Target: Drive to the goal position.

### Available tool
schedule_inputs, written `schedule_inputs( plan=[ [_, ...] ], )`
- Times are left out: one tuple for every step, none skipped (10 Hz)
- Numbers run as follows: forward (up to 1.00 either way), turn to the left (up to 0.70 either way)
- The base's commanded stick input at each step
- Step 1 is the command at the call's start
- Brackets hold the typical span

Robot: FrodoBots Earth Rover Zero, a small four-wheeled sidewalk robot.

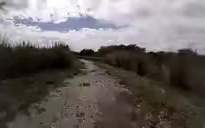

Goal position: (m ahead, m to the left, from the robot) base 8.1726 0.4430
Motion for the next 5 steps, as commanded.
schedule_inputs(
  plan=[
    [0.85, 0.00],
    [0.85, 0.00],
    [0.85, 0.00],
    [0.85, 0.00],
    [0.85, 0.00]
  ],
)
